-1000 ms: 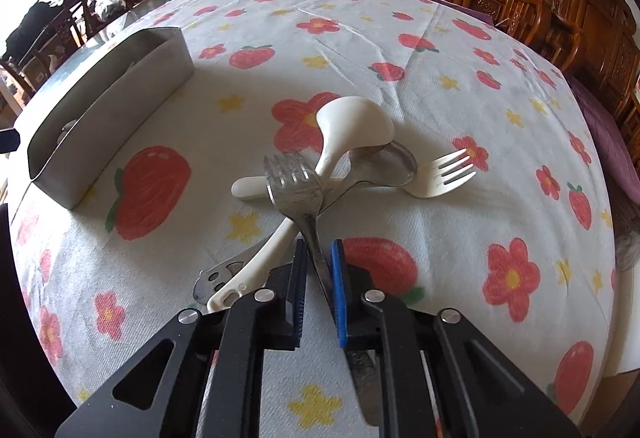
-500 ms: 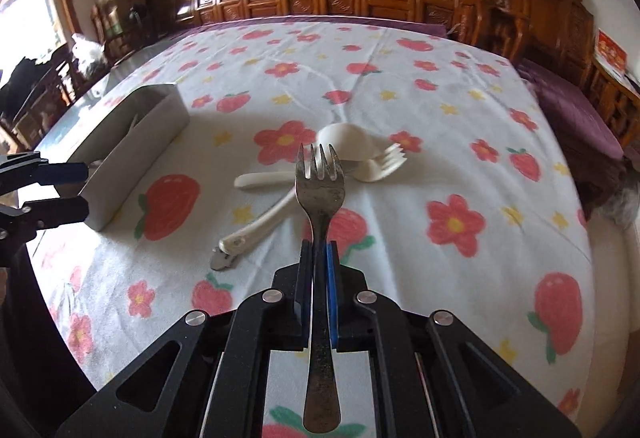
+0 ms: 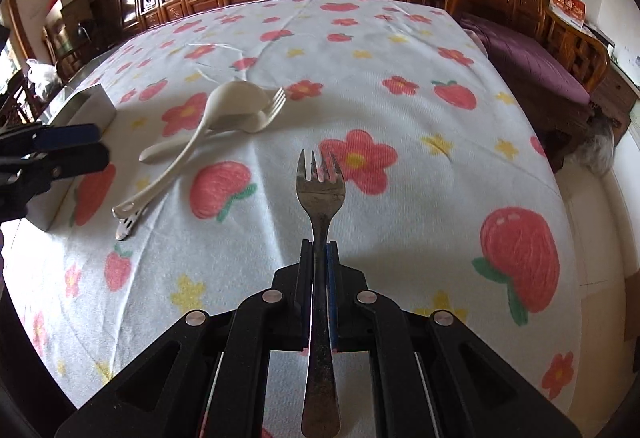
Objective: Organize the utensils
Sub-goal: 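Grasp the white plastic spoon with the left tool while the right tool holds the metal fork, then carry the white plastic spoon into the tray and open the left tool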
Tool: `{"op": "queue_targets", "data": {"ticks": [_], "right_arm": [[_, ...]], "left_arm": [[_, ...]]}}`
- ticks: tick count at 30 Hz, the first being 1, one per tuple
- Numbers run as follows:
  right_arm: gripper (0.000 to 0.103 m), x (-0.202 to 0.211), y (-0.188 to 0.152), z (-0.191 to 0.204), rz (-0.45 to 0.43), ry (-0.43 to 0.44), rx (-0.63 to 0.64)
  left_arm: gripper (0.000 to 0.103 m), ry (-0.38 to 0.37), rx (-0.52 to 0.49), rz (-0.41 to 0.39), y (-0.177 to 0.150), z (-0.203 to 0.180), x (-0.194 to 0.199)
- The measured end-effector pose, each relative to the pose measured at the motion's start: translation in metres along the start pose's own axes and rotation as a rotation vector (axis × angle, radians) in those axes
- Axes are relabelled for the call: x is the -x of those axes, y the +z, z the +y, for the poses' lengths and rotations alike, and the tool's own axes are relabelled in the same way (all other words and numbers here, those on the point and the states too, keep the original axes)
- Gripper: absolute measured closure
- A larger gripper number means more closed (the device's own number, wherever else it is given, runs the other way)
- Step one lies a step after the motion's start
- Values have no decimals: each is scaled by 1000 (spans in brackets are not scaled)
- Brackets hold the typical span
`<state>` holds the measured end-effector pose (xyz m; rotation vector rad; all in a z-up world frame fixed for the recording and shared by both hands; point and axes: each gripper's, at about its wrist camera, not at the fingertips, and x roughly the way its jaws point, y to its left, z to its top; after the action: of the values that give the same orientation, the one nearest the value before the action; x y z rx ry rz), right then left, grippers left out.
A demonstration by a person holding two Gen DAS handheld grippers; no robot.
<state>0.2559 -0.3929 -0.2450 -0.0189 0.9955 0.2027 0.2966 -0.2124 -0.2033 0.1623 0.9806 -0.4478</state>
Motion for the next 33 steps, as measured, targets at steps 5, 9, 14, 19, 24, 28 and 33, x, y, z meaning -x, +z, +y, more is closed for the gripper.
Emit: {"op": "queue_targets", "data": {"ticks": [5, 9, 14, 19, 24, 28, 33], "right_arm": [[95, 0, -1, -2, -8, 15, -13], [95, 0, -1, -4, -10, 27, -24], [95, 0, 0, -5, -11, 34, -31], [95, 0, 0, -4, -10, 33, -31], [95, 1, 0, -4, -9, 29, -28], [95, 0, 0, -3, -9, 24, -25], [95, 0, 1, -2, -10, 17, -22]], "left_arm": [[75, -5, -28, 33, 20, -13, -30], [75, 17, -42, 52, 33, -20, -49], [84, 72, -73, 64, 39, -28, -63], [85, 121, -88, 79, 43, -29, -71], [85, 124, -102, 90, 42, -31, -70], [85, 138, -107, 100, 41, -31, -71], [95, 127, -94, 101, 39, -27, -68]]}}
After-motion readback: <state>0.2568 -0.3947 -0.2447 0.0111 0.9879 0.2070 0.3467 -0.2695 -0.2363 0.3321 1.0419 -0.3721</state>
